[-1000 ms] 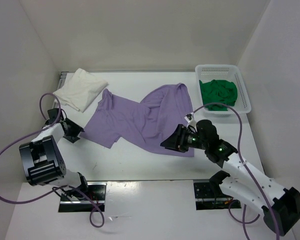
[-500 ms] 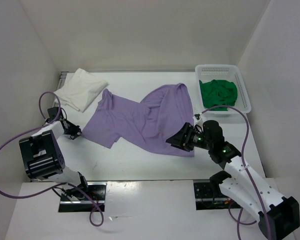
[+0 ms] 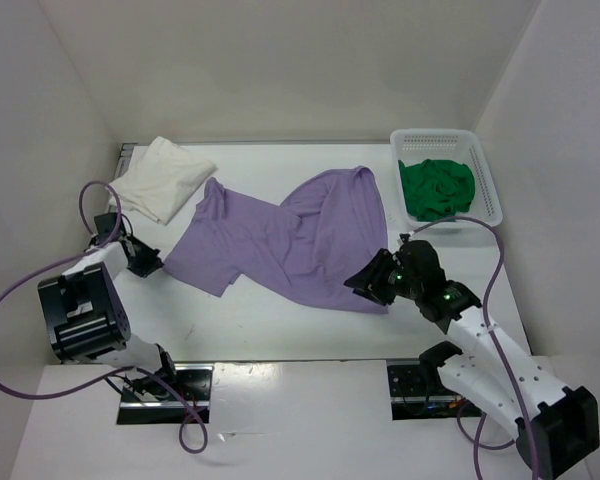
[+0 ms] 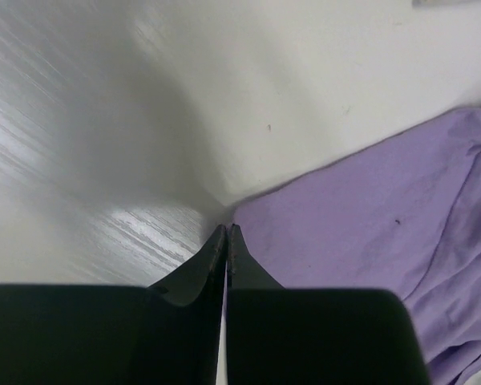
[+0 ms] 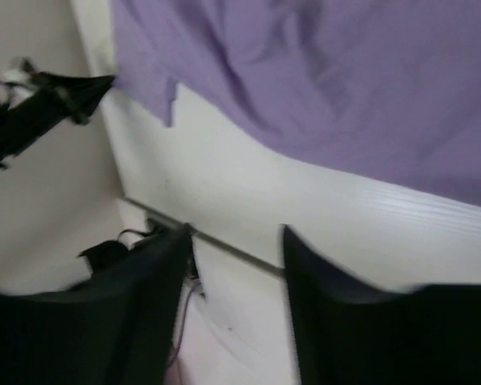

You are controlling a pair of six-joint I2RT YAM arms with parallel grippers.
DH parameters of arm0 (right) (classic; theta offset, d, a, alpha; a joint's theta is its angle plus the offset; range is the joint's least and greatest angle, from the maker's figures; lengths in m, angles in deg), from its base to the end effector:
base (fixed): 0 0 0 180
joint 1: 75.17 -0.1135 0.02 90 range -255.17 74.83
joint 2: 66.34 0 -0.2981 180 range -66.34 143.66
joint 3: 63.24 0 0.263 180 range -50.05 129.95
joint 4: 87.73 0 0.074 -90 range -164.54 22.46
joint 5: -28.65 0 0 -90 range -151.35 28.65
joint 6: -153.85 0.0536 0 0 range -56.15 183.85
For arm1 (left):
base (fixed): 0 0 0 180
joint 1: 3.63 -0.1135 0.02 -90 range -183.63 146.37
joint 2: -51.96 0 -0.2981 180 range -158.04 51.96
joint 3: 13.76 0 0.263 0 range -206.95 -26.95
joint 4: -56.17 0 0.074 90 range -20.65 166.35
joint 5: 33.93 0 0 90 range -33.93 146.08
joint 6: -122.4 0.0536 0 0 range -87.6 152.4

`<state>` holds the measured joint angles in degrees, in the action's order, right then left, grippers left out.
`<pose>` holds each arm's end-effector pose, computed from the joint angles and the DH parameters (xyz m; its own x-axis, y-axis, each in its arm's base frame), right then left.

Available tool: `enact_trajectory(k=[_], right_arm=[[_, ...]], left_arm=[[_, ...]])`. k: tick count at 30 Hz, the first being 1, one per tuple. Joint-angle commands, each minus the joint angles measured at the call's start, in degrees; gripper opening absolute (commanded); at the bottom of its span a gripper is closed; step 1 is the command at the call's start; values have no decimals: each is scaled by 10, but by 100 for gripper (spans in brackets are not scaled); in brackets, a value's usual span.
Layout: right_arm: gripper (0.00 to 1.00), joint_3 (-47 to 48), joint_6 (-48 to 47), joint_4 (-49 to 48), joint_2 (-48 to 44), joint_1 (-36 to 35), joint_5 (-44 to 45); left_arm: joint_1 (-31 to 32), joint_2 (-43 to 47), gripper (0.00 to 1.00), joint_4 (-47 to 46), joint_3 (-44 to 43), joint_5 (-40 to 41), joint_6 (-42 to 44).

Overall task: Fold and stack the t-shirts
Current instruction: Flatten out the tshirt

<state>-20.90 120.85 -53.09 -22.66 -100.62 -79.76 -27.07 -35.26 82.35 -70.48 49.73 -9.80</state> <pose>0.1448 0.0876 0.2399 -0.8244 0.4889 -0.2851 0.0972 0.6185 0.7797 0.2795 0.1147 0.1714 -0.3398 -0.8750 -0.3450 -0.7666 0.4701 -0.4373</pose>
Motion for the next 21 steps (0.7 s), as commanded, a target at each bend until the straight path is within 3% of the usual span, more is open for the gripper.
enact_trajectory(k=[1,4,8,10,14,21], right_arm=[[43,31,30,82,23,2,92],[32,25,69,111,62,2,137],[28,25,102,131,121,2,189],[41,25,115,148,136,2,245],[55,25,166,180,143,2,274],[53,50,211,212,206,2,287]], left_arm=[[-3,31,0,9,-32,-14,22],[22,57,0,21,-63,1,29],[62,64,0,27,-109,12,35],[78,69,0,33,-135,12,35],[99,81,0,39,-167,12,28],[112,38,0,26,-218,9,18]])
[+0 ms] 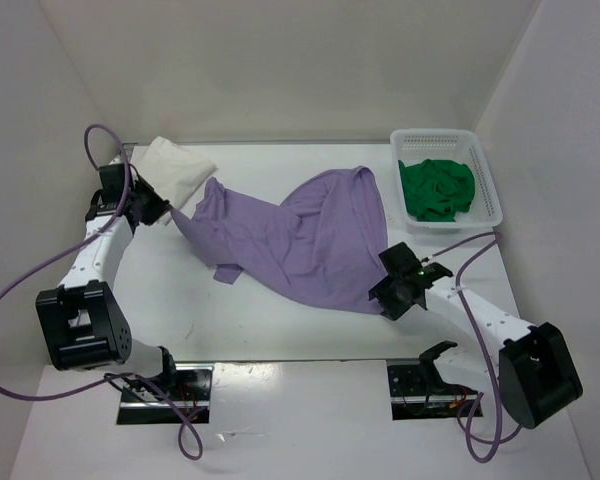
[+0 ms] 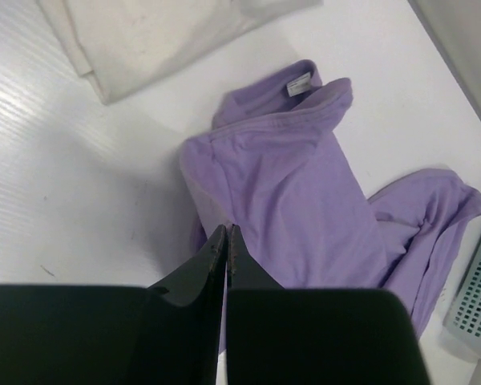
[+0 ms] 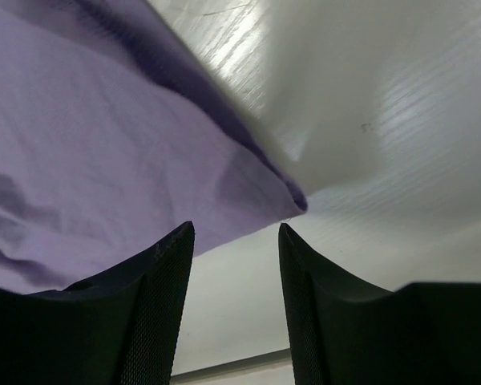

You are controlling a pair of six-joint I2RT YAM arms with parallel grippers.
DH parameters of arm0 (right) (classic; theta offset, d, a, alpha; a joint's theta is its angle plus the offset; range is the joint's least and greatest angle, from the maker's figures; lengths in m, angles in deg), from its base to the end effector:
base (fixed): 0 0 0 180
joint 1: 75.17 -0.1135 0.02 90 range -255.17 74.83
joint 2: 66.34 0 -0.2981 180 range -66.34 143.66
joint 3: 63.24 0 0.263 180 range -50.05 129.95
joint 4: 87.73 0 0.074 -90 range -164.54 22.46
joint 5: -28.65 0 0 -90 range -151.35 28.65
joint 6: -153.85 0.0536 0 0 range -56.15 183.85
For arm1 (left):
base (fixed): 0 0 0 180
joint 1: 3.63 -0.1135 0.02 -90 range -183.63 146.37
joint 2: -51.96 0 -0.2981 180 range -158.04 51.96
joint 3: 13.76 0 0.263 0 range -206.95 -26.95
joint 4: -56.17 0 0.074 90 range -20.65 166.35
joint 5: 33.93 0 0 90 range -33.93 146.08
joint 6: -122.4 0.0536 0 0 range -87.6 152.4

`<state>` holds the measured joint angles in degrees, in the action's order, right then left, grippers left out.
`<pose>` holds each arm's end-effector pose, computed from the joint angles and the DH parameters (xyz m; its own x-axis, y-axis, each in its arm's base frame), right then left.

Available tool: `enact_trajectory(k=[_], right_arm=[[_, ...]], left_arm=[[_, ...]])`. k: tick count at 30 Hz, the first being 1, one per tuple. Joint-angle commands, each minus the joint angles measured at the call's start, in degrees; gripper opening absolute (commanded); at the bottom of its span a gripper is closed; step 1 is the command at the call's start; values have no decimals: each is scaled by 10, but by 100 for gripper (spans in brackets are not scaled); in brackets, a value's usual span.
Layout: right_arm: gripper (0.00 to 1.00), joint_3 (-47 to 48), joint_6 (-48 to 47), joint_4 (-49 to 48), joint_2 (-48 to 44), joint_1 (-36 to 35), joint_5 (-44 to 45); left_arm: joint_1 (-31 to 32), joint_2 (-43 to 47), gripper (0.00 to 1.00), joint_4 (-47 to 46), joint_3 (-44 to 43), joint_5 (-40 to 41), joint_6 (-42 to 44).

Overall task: Fold and stack the t-shirts
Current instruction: Flatten out the tshirt

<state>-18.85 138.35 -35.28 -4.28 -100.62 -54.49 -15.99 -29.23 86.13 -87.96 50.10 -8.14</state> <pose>0.1600 0.0691 0.1774 -0.6027 0.7727 -0.1991 0.7141 0.6337 0.2977 0.3305 0.0667 0.2995 -0.3606 -0.7408 -0.5667 -0.4817 0.6682 -0.5670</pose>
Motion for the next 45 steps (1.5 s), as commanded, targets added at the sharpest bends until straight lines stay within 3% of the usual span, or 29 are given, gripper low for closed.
enact_trajectory(k=[1,9,19,25,27,31,34,39,40,42,45], right_arm=[[52,30,49,34,27,2,34],[49,11,84,34,32,-23,1],[49,-2,87,-37,75,-34,-24],[26,-2,93,-53,93,-49,-24],[12,13,93,-45,93,-49,-11],[0,53,54,-26,65,-49,17],[0,136,1,15,13,-49,71],[0,433,-123,108,26,-49,165],[0,526,-165,127,31,-49,175],[0,621,-210,142,50,-49,205],[0,846,-290,154,81,-49,217]], left_arm=[[-9,-45,0,-12,-64,-3,-7],[-42,-114,0,-68,-109,-44,-41],[-42,-114,0,-93,-83,-76,-58],[-36,-108,0,-88,-71,-76,-58],[-29,-103,0,-88,-63,-76,-52],[-10,-86,0,-76,-36,-76,-52],[24,-69,0,-53,-47,-76,-58],[59,-14,0,-1,-174,-83,-77],[59,3,0,11,-241,-83,-77],[30,14,0,45,-320,-99,-82],[-43,49,0,39,-421,-131,-117]])
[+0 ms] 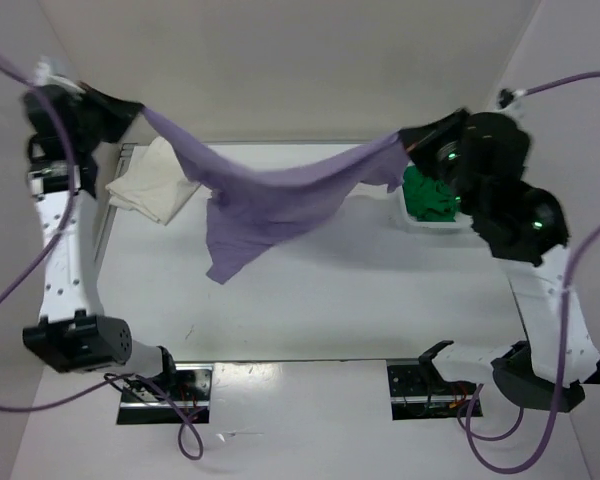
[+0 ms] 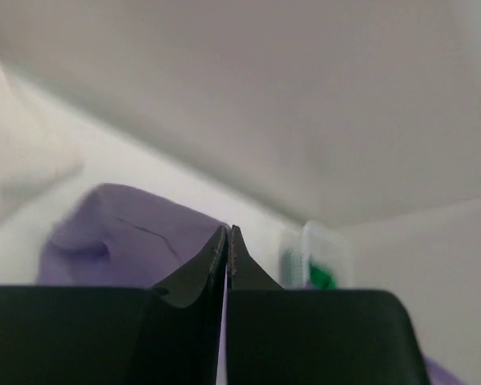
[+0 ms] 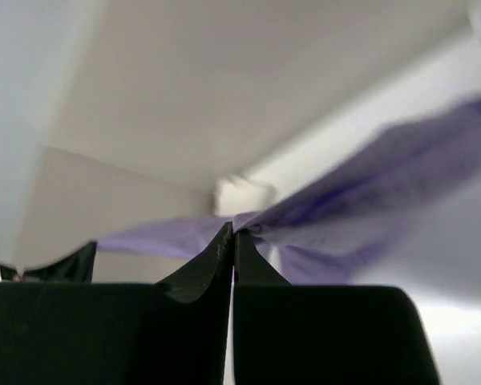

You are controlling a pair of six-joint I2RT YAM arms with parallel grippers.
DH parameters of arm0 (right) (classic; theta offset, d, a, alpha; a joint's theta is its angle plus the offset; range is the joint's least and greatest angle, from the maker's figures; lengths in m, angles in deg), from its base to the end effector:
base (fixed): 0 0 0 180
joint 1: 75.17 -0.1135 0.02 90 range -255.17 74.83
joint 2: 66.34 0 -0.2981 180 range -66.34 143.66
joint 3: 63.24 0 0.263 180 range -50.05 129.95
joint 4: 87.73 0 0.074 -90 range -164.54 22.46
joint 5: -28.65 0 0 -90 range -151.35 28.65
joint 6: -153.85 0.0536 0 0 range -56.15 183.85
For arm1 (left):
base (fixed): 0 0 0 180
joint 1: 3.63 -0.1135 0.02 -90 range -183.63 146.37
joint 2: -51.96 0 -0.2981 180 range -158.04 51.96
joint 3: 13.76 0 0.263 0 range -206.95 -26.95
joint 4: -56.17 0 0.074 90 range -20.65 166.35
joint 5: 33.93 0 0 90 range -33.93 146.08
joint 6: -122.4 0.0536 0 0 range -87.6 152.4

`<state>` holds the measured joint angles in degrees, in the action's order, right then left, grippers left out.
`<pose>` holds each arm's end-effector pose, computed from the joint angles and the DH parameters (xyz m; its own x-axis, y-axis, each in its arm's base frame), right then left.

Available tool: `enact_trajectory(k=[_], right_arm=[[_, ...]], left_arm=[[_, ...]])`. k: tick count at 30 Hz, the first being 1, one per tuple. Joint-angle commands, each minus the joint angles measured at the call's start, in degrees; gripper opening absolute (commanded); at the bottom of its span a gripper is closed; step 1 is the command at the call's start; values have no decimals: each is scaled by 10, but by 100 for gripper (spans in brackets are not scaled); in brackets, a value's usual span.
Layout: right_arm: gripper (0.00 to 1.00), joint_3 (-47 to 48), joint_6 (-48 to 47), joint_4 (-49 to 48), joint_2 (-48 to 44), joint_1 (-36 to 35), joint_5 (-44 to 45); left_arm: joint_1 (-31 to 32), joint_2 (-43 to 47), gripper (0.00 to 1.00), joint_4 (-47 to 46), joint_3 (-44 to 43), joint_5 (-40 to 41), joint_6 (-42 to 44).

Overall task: Fold and stack the t-shirts
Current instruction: Flatten out the tshirt

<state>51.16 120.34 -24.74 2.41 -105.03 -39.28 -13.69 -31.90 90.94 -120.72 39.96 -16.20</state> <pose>0.1955 0.0890 0.5425 -0.2681 0.7371 -0.6204 0.1325 0.6660 0.7341 0.3501 0.0470 0.4877 -0.2065 -0.7685 -0.6055 -0.0834 0.6305 -0.7717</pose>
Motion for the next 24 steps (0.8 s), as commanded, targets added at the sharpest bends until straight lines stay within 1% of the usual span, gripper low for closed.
enact_trajectory(k=[1,2,3,5,6,9,11,13,16,17,18,19,20,21,22,23,24], right_arm=[[0,189,-137,58,23,-5,60],[0,228,-148,64,32,-5,60],[0,289,-158,64,45,-5,43],[0,334,-180,41,53,-5,26],[0,374,-186,32,65,-5,8],[0,443,-198,12,101,-5,-6],[0,460,-219,-3,119,-5,-6],[0,438,-226,-16,141,-5,27],[0,395,-241,-44,169,-5,27],[0,368,-248,-61,177,9,18],[0,356,-242,-67,187,24,-3],[0,343,-242,-74,209,44,-59],[0,317,-230,-90,220,89,-95],[0,299,-210,-104,230,113,-128],[0,279,-201,-120,251,135,-191],[0,265,-201,-135,266,159,-212],[0,271,-201,-135,286,164,-222]], left_arm=[[-81,83,0,-2,-119,-38,-50],[-92,83,0,10,-167,-44,-50],[-104,95,0,20,-187,-37,-50],[-110,104,0,49,-222,-3,-50],[-110,104,0,57,-263,11,-50],[-110,91,0,57,-327,29,-50],[-110,74,0,50,-334,29,-63],[-110,67,0,30,-329,13,-69],[-110,56,0,18,-284,7,-63],[-110,37,0,18,-273,7,-58],[-110,29,0,11,-248,13,-50],[-110,19,0,2,-235,20,-45],[-94,-3,0,2,-223,28,-38],[-83,-16,0,2,-215,49,-20],[-73,-27,0,-6,-195,50,-14],[-59,-56,0,-6,-190,50,-14],[-59,-69,0,-14,-190,55,-9]])
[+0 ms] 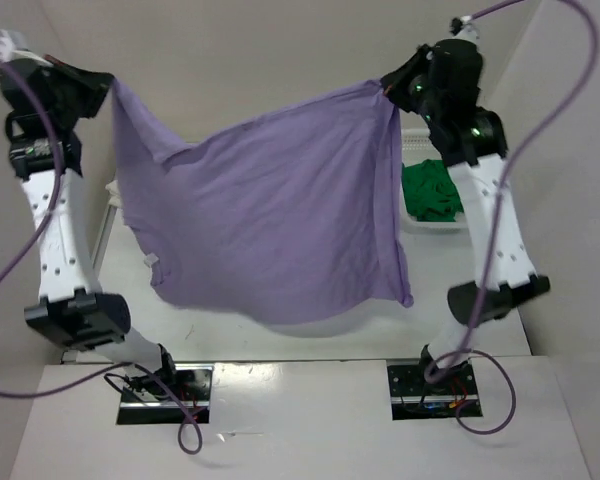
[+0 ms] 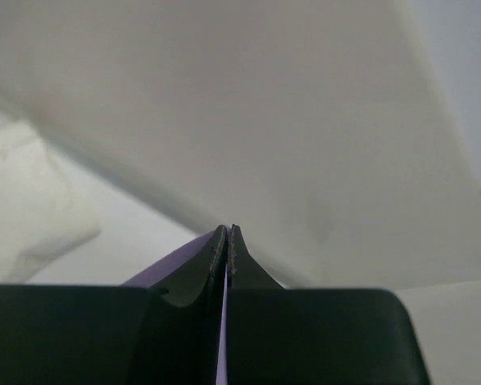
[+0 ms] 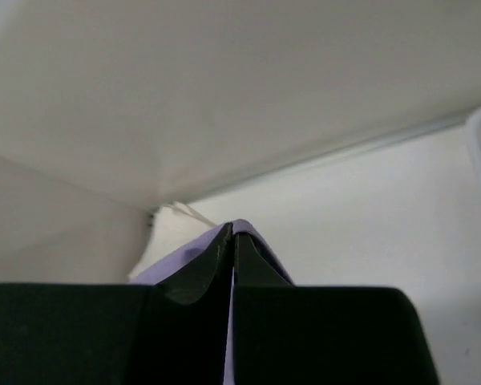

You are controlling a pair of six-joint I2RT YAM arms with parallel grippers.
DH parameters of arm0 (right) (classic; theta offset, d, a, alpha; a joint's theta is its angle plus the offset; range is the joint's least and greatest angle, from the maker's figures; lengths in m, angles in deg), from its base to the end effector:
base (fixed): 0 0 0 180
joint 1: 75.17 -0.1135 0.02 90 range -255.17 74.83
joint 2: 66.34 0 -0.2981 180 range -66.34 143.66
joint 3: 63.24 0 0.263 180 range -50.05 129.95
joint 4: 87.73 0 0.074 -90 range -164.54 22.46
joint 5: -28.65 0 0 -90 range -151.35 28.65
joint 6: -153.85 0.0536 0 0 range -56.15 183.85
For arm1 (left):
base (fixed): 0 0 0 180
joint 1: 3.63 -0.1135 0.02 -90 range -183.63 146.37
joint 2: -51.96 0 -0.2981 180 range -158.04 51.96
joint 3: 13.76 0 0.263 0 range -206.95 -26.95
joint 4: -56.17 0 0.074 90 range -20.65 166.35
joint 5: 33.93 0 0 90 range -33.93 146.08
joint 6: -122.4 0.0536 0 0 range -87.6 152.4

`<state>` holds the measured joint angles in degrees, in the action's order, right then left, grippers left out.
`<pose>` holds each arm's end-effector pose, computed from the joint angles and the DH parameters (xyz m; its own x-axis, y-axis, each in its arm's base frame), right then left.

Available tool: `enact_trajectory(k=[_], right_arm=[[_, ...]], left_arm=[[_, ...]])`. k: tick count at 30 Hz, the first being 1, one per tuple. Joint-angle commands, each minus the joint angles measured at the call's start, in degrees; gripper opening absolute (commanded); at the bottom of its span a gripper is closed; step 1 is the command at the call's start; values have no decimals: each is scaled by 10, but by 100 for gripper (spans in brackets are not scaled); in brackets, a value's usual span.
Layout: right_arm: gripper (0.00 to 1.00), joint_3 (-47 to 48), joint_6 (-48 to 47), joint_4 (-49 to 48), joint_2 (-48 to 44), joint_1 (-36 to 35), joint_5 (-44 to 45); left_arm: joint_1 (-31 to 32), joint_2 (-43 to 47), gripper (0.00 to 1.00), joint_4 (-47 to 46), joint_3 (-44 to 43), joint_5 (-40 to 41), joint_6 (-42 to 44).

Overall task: Fold and stack the t-shirts
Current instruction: Flatten out the tshirt

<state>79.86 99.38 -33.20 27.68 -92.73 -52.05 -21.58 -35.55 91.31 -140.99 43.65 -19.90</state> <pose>0.3263 0.0942 0.5975 -0.1576 0.5517 -0.8191 -0.0649 0.8218 0.5660 0.3225 0.0924 0.5895 0.1232 -0.7723 -0.6232 0.0008 0.6280 -0.7782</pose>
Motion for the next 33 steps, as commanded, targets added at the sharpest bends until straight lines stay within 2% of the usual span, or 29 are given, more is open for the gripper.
enact_trajectory(k=[1,2,3,5,6,8,12,16,19,23,25,26,28,29,31,32,33], right_arm=[[0,29,9,-40,82,41,-95],[0,57,9,-23,107,46,-104],[0,124,9,-14,155,46,-111],[0,207,9,14,201,53,-116],[0,287,15,15,222,53,-116],[0,329,38,15,248,67,-132],[0,270,96,-71,198,109,-164],[0,297,109,-78,186,148,-190],[0,258,109,-86,159,166,-222],[0,148,66,-71,132,166,-250],[0,72,35,-85,91,166,-263],[0,-34,27,-99,68,166,-264],[0,-144,12,-129,-7,166,-249],[0,-248,0,-135,-29,166,-242],[0,-344,-6,-135,-88,166,-235],[0,-438,-6,-142,-107,166,-235],[0,-484,-6,-142,-145,166,-241]], left_arm=[[29,-62,0,-17,13,18,28],[29,-78,0,-17,-1,18,28],[29,-113,0,-17,-20,18,28],[29,-146,0,-2,-98,13,28],[29,-168,0,-2,-121,7,21],[29,-184,0,-2,-185,0,7],[17,-183,0,-22,-235,-21,-26],[0,-161,0,-51,-252,-26,-45],[-5,-142,0,-51,-258,-19,-39],[-5,-81,0,-69,-176,-7,-20],[-5,-36,0,-82,-95,-7,-10],[-5,-17,0,-88,-62,-7,1],[-5,20,0,-81,31,-7,24],[2,63,0,-81,69,-7,48],[19,115,0,-63,159,6,68],[25,164,0,-51,251,13,74],[25,188,0,-37,302,14,74]])
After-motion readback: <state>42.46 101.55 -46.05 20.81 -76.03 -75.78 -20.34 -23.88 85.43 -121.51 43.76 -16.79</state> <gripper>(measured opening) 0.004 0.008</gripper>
